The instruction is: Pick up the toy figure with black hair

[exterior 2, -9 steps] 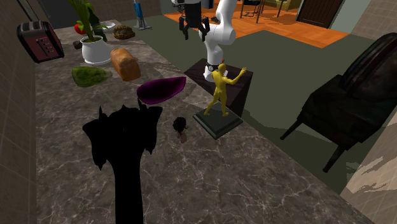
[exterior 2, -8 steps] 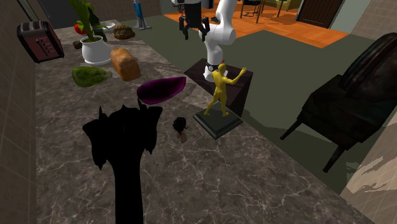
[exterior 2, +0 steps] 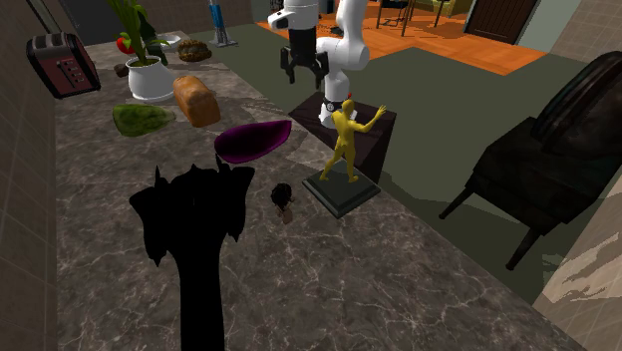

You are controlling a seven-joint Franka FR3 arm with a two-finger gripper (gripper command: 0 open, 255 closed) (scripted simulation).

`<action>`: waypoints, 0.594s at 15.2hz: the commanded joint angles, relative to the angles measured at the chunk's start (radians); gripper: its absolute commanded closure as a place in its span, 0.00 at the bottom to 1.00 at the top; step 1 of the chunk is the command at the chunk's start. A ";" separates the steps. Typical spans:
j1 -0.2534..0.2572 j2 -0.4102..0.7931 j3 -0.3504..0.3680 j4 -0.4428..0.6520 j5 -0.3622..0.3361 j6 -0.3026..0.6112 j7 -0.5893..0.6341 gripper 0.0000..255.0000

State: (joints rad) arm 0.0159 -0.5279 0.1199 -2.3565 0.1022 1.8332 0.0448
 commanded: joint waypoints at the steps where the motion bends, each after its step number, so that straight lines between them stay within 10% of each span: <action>1: -0.002 0.075 0.027 0.027 0.000 0.059 0.043 0.00; 9: -0.013 0.371 0.107 0.190 -0.057 0.221 0.222 0.00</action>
State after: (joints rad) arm 0.0038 -0.1982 0.2179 -2.1910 0.0558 2.0334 0.2402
